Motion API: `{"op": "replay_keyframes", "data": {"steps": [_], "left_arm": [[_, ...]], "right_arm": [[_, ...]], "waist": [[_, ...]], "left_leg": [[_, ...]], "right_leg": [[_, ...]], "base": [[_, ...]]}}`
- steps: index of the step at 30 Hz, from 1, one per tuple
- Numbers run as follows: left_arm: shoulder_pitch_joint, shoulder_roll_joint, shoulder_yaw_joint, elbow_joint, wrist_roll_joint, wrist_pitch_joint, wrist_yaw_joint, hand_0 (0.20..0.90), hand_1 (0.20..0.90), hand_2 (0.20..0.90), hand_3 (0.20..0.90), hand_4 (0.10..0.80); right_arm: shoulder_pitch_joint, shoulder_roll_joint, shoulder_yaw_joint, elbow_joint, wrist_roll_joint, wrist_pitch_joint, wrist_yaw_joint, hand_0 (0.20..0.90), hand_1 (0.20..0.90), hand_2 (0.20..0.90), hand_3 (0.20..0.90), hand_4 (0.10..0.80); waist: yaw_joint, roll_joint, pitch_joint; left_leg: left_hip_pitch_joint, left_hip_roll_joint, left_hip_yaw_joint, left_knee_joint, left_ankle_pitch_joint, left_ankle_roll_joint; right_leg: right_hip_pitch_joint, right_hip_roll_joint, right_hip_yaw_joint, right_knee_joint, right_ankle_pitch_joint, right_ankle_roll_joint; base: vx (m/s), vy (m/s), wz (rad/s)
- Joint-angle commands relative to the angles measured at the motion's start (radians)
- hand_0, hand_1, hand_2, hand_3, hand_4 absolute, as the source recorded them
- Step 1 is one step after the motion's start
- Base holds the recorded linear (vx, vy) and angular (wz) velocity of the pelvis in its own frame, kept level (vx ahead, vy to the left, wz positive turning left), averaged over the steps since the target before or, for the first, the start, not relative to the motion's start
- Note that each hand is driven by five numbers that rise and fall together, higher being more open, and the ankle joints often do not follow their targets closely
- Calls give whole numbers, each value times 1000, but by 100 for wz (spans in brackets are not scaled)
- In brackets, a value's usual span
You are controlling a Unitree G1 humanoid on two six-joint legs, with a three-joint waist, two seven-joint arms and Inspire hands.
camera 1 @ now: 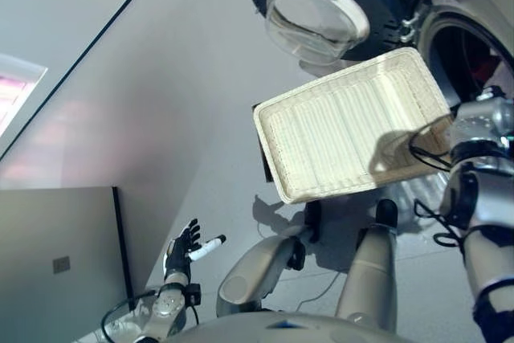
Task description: Pick up the clothes and place them into the washing machine
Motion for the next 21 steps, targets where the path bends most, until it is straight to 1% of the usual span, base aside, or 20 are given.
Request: {"op": "replay_keyframes", "data": {"steps": [1, 2, 3, 4, 5, 6, 11, 14, 15, 16, 18, 19, 20, 21], "left_arm": [[-10, 31, 18, 53, -36, -22, 36, 900, 900, 900, 900, 800], [-9, 28, 20, 55, -34, -20, 34, 900, 900, 900, 900, 800], [-8, 30, 17, 59, -30, -19, 30, 900, 900, 900, 900, 800], [-8, 30, 17, 59, -30, -19, 30, 900, 900, 900, 900, 800], [-13, 35, 21, 58, -13, -10, 21, 900, 900, 900, 900, 800], [-18, 38, 26, 62, -2, -6, 16, 900, 900, 900, 900, 800], [-17, 42, 44, 57, -7, -5, 13, 900, 900, 900, 900, 800], [-19, 42, 48, 71, -1, -1, 11, 900, 900, 900, 900, 800], [-19, 44, 51, 72, 1, -2, 11, 900, 900, 900, 900, 800], [-17, 44, 55, 74, 2, -3, 10, 900, 900, 900, 900, 800], [-10, 49, 59, 63, 0, -5, 9, 900, 900, 900, 900, 800], [-11, 50, 62, 60, 0, -7, 9, 900, 900, 900, 900, 800], [-10, 52, 65, 58, -3, -8, 10, 900, 900, 900, 900, 800], [-9, 52, 67, 55, -9, -12, 12, 900, 900, 900, 900, 800]], "right_arm": [[14, -48, 61, -131, -16, -73, 46, 900, 900, 900, 900, 800], [28, -45, 56, -122, -13, -65, 58, 900, 900, 900, 900, 800], [37, -49, 56, -75, 8, -56, 83, 900, 900, 900, 900, 800], [37, -49, 56, -75, 8, -56, 83, 900, 900, 900, 900, 800], [42, -73, 75, 26, 19, -4, 124, 900, 900, 900, 900, 800], [45, -74, 81, 52, 28, 9, 129, 900, 900, 900, 900, 800], [81, -19, 64, 36, 57, 2, 161, 900, 900, 900, 900, 800], [93, -15, 58, 74, 64, 12, 162, 900, 900, 900, 900, 800], [98, -11, 63, 76, 60, 18, 166, 900, 900, 900, 900, 800], [114, 5, 57, 66, 83, 11, 188, 900, 900, 900, 900, 800], [121, 14, 55, 52, 87, 4, 191, 900, 900, 900, 900, 800], [125, 17, 51, 45, 95, -2, 195, 900, 900, 900, 900, 800], [129, 24, 48, 30, 105, -13, 198, 900, 900, 900, 900, 800], [129, 38, 48, 3, 106, -26, 200, 900, 900, 900, 900, 800]], "waist": [[3, 33, -73], [5, 31, -74], [10, 29, -77], [10, 29, -77], [19, 20, -84], [23, 17, -88], [29, 2, -89], [33, -5, -92], [34, -6, -90], [36, -7, -88], [35, -11, -88], [36, -9, -87], [38, -10, -88], [38, -9, -85]], "left_leg": [[-65, 19, 8, 59, 19, -73], [-64, 19, 7, 51, 28, -73], [-57, 17, 4, 45, 31, -73], [-57, 17, 4, 45, 31, -73], [-49, 15, 3, 36, 33, -73], [-41, 13, 2, 35, 25, -73], [-40, 9, 1, 30, 35, -70], [-37, 7, -2, 30, 26, -67], [-42, 8, -1, 30, 34, -66], [-40, 7, -3, 29, 36, -66], [-35, 5, -4, 27, 28, -66], [-39, 6, -2, 25, 37, -65], [-38, 3, -2, 26, 30, -65], [-44, 3, 0, 24, 38, -64]], "right_leg": [[106, 24, -47, -152, 85, -58], [110, 24, -51, -165, 98, -55], [121, 22, -55, -177, 104, -54], [121, 22, -55, -177, 104, -54], [134, 17, -60, -194, 112, -52], [141, 15, -60, -194, 105, -50], [156, 10, -65, -219, 125, -45], [165, 9, -67, -226, 121, -43], [163, 8, -68, -231, 131, -44], [168, 7, -72, -236, 134, -43], [171, 6, -70, -235, 127, -41], [167, 5, -71, -239, 136, -42], [168, 4, -69, -237, 128, -41], [163, 5, -67, -241, 138, -42]], "base": [[0, 0, 0], [0, 0, 0], [0, 0, 0], [20, 11, 8], [42, 6, 15], [48, 7, 19], [4, 14, 7], [-10, 0, 1], [-24, 6, 4], [-24, 12, 6], [10, 15, 5], [0, 0, 0], [-39, 26, 2], [0, 0, 0]]}}
